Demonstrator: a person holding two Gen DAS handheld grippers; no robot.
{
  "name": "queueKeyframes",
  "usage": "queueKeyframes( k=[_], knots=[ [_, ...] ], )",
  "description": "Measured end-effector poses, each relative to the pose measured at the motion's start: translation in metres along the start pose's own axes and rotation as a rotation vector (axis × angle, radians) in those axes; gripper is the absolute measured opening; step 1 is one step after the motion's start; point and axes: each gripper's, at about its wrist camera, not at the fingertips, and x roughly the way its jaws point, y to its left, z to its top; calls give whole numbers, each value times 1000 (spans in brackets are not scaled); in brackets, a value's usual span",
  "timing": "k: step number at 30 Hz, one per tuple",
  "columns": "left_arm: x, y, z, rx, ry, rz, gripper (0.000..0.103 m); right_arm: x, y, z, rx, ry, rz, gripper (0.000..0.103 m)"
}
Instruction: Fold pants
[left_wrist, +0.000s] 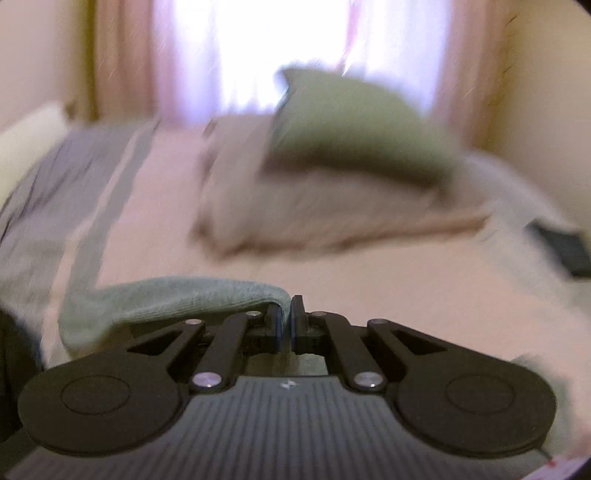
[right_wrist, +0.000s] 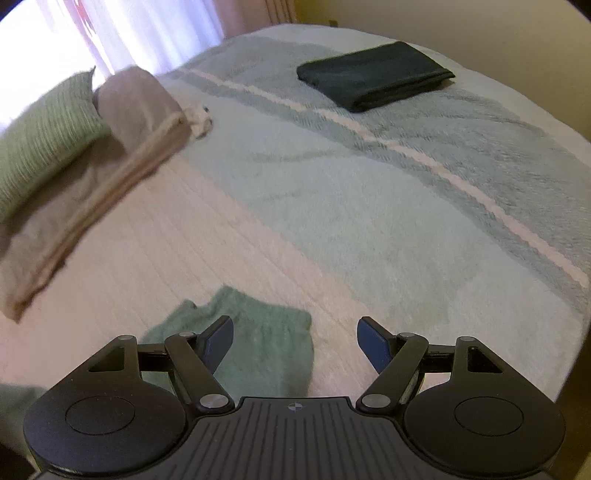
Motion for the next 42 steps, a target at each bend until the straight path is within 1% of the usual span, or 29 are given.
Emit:
queueKeyframes(
  k=[3, 4, 6, 8, 10, 12, 13, 15, 17, 18, 19, 20, 21, 22, 23, 25, 27, 28, 29, 31, 33, 35, 36, 40, 42],
  knots=[
    [-63, -59, 39, 39, -128, -106, 2, -7, -13, 13, 7, -25, 68, 72],
    [-88, -87, 52, 63, -171, -144, 2, -10, -19, 19, 12, -30, 92, 72],
    [-125, -136, 71, 83, -238, -208, 2, -19, -33, 31, 18, -43, 152, 72],
    [-153, -191, 85, 114, -271, -265, 2, -33, -49, 49, 13, -70, 201, 72],
    [-174, -244, 92, 122, -293, -306, 2, -52, -65, 65, 4, -103, 240, 72],
    [-192, -290, 91, 94, -299, -356, 2, -76, -85, 81, -13, -155, 284, 72],
    [-199, -312, 89, 65, -290, -405, 2, -87, -94, 87, -23, -181, 300, 72],
    [-211, -354, 80, 35, -278, -468, 2, -108, -112, 98, -45, -228, 320, 72],
    [-216, -385, 69, 26, -257, -500, 3, -121, -127, 105, -53, -248, 329, 72],
    [-216, -399, 62, 22, -215, -513, 8, -125, -135, 107, -52, -248, 336, 72],
    [-211, -410, 51, 21, -145, -502, 15, -128, -140, 108, -56, -242, 344, 72],
    [-203, -413, 40, 16, -86, -472, 18, -132, -145, 106, -65, -230, 352, 72],
    [-197, -415, 26, 14, -15, -414, 32, -134, -147, 104, -77, -216, 355, 72],
    [-191, -413, 9, 27, 59, -340, 38, -136, -149, 100, -94, -200, 360, 72],
    [-188, -409, -8, 37, 114, -273, 38, -139, -150, 95, -119, -183, 371, 72],
    [-183, -388, -42, 33, 232, -138, 38, -142, -146, 82, -178, -149, 388, 72],
    [-187, -355, -75, -8, 348, -6, 38, -146, -136, 62, -264, -112, 395, 72],
    [-192, -342, -87, -32, 386, 46, 38, -149, -129, 50, -306, -93, 399, 72],
    [-198, -331, -99, -51, 412, 90, 38, -152, -120, 37, -352, -71, 405, 72],
    [-209, -312, -113, -81, 445, 154, 38, -157, -105, 12, -422, -36, 417, 72],
    [-224, -294, -121, -110, 456, 191, 41, -162, -91, -11, -474, 2, 437, 72],
    [-231, -285, -122, -110, 452, 206, 42, -165, -75, -34, -523, 46, 459, 72],
    [-238, -272, -123, -105, 448, 209, 45, -165, -69, -43, -546, 60, 460, 72],
    [-256, -267, -127, -89, 444, 199, 46, -177, -49, -81, -615, 92, 433, 72],
    [-261, -266, -132, -80, 441, 189, 46, -184, -46, -96, -638, 93, 425, 72]
  ],
)
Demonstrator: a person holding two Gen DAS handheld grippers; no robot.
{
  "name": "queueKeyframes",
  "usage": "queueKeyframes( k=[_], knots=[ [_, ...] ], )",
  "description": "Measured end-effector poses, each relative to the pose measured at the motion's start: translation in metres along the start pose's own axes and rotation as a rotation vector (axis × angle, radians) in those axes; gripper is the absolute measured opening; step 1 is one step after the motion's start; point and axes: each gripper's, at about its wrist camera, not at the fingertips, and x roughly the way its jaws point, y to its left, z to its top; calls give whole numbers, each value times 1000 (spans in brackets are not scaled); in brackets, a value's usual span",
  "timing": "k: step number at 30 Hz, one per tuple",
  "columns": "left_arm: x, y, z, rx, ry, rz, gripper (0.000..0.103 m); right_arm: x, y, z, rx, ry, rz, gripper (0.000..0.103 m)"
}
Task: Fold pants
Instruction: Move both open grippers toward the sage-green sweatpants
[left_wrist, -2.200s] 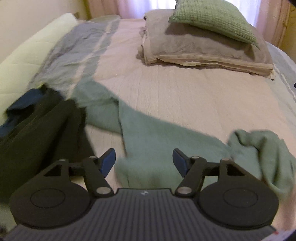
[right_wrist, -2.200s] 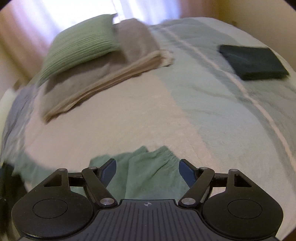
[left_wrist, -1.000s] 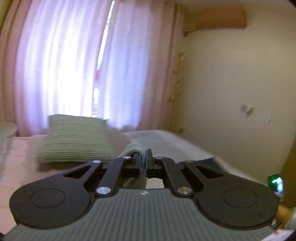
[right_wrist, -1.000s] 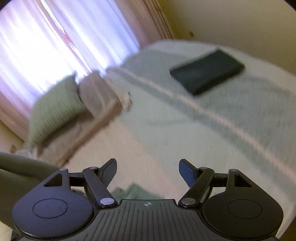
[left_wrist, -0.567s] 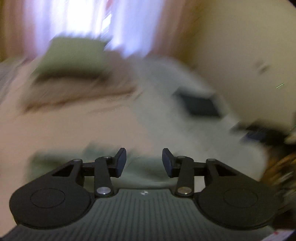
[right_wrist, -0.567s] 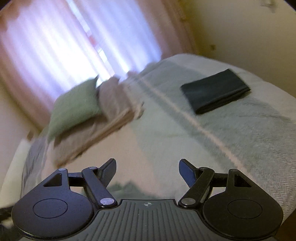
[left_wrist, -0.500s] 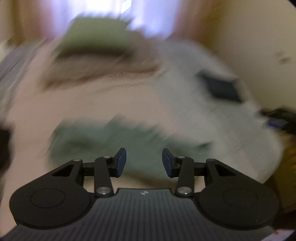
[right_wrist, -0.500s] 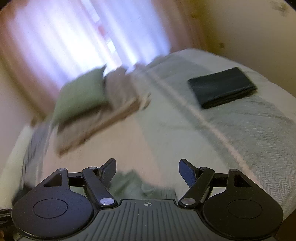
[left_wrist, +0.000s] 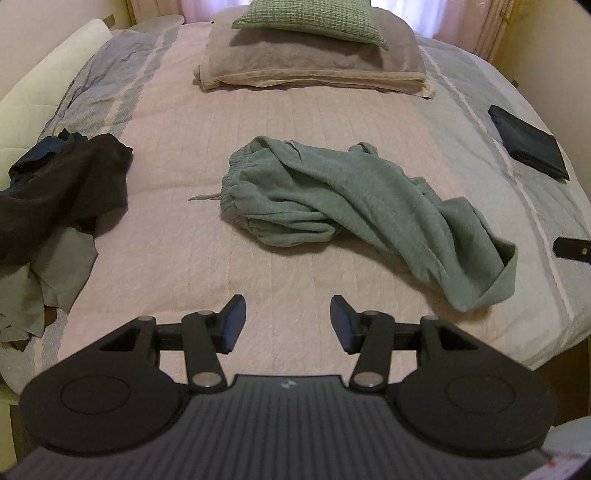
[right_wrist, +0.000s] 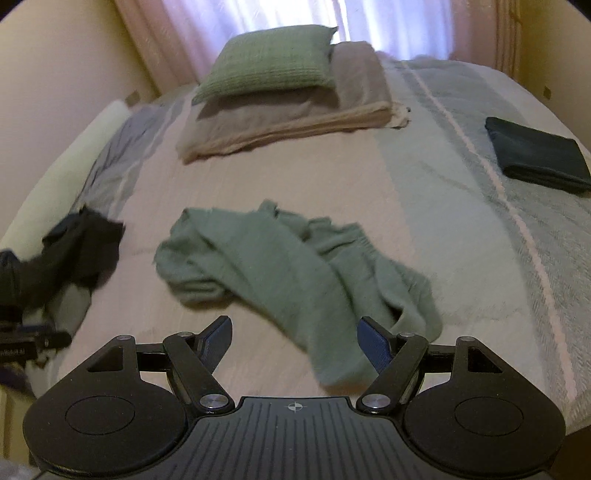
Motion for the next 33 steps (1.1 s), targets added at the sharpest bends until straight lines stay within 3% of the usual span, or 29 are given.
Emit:
queueKeyframes(
  k=[9, 20, 28, 33],
  knots=[
    [-8, 14, -13, 53, -18, -69, 47, -7, 34, -27, -16, 18, -55, 72],
    [-8, 18, -17, 88, -24, -103, 47, -13, 46, -42, 9, 26, -85, 72],
    [3, 17, -11, 56, -24, -90, 50, -2, 40, -36, 1, 45, -72, 72],
    [25, 28, -5, 8, -44, -35, 56, 22, 21, -24, -12, 84, -76, 72]
  ],
)
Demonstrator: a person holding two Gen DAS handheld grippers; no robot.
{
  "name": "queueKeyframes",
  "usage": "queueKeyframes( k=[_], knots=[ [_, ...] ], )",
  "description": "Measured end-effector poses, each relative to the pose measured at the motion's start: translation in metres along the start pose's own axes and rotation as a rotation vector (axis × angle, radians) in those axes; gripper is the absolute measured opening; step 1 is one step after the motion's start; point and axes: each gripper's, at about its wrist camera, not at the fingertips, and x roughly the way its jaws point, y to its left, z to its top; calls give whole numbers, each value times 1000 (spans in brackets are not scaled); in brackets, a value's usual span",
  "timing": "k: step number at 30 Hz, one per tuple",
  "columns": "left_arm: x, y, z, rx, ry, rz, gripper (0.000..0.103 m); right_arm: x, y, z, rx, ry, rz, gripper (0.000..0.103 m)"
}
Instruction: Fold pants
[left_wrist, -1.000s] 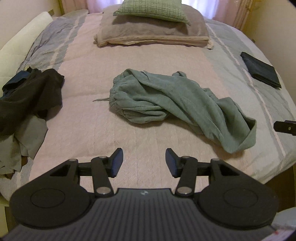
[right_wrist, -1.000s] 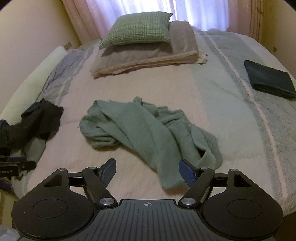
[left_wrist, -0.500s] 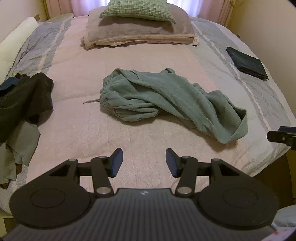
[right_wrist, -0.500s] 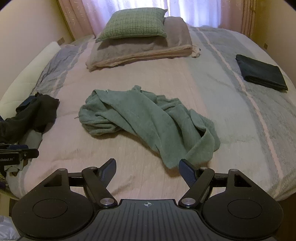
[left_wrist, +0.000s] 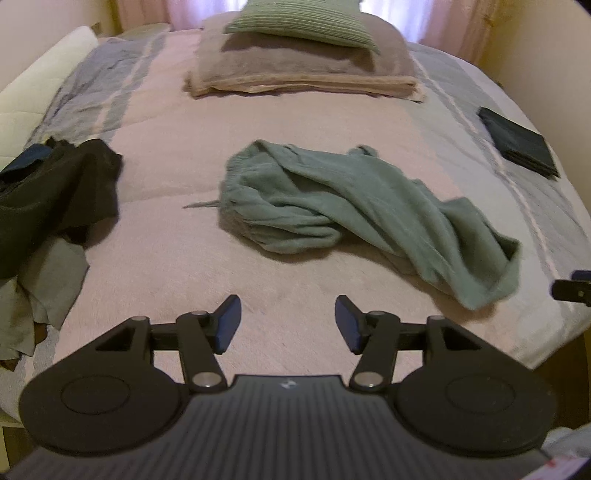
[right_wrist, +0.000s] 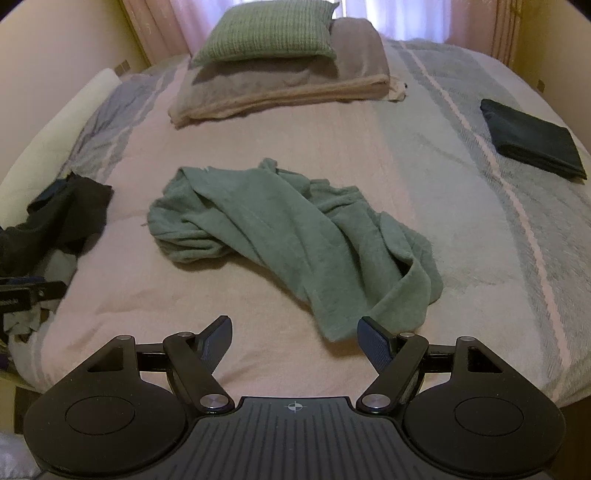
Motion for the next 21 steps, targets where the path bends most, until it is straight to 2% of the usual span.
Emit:
queueKeyframes(
  k=[3, 6, 10, 13, 16, 21],
  knots=[
    [17, 17, 4, -44, -19, 28, 59, 18, -12, 10, -19, 14, 7, 72],
    [32, 39, 9, -93, -29, 65, 59, 40, -20, 22, -42, 23, -41, 72],
    [57, 78, 21, -104, -21, 98, 59, 65, -7, 35, -57, 9, -74, 72],
    [81, 108, 37, -80, -10, 110, 59, 89, 25, 40, -82, -14, -63, 72],
    [113, 142, 53, -59, 4, 86, 59, 125, 69, 42, -126, -25, -62, 72],
    [167, 192, 83, 14, 22, 81, 59, 209, 156, 42, -238, -43, -43, 72]
  ],
)
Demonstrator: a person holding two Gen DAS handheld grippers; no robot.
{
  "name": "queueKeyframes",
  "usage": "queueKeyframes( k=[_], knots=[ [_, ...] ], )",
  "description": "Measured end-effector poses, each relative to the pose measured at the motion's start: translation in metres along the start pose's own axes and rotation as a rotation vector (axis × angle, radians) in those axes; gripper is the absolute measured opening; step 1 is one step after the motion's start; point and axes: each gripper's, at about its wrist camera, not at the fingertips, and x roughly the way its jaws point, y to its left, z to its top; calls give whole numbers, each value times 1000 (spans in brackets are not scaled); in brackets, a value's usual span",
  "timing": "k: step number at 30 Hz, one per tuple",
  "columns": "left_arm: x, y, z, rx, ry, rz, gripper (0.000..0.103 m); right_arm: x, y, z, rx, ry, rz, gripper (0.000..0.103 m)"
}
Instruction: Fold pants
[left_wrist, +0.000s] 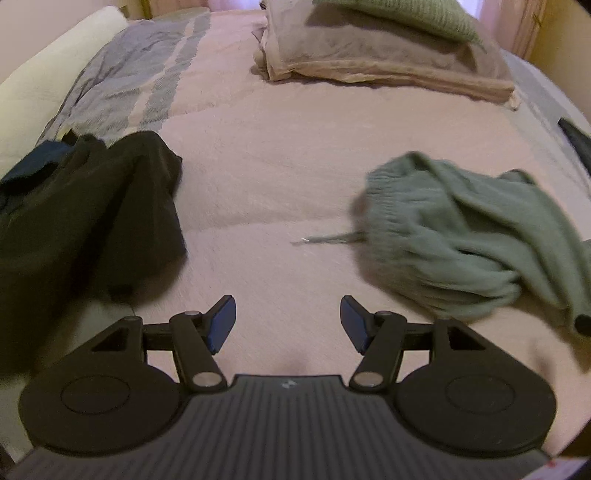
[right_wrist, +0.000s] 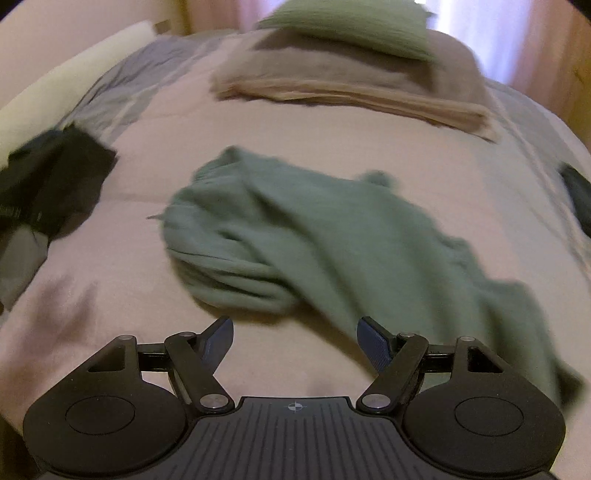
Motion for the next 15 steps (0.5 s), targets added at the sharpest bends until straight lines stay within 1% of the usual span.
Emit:
queueKeyframes(
  k=[3, 6, 8, 9, 10, 11, 12, 13, 14, 15],
  knots=[
    [27, 28, 17, 26, -8, -12, 59, 46, 47, 13, -147, -40, -37, 72],
    [47, 47, 32, 42, -17, -21, 59, 85, 84, 20, -315, -81, -81, 72],
    [58, 55, 39, 43, -15, -28, 59, 111, 103, 19, -415, -76, -107, 72],
    [63, 57, 42, 42, -13, -29, 59, 127, 110, 17, -460, -57, -112, 72],
    [68, 59, 44, 42, -9, -29, 59, 142, 116, 13, -511, -30, -127, 69],
    [71, 62, 47, 45, -6, -32, 59, 151, 120, 8, -556, -43, -154, 33],
    [73, 62, 48, 51, -4, -33, 58, 155, 119, 5, -586, -64, -143, 13],
    [75, 61, 50, 59, -2, -31, 58, 153, 116, 7, -558, -74, -132, 10],
    [74, 59, 51, 65, 0, -29, 58, 142, 105, 12, -480, -105, -106, 7],
    [73, 58, 52, 66, 1, -30, 58, 127, 90, 18, -397, -145, -83, 6]
  ],
)
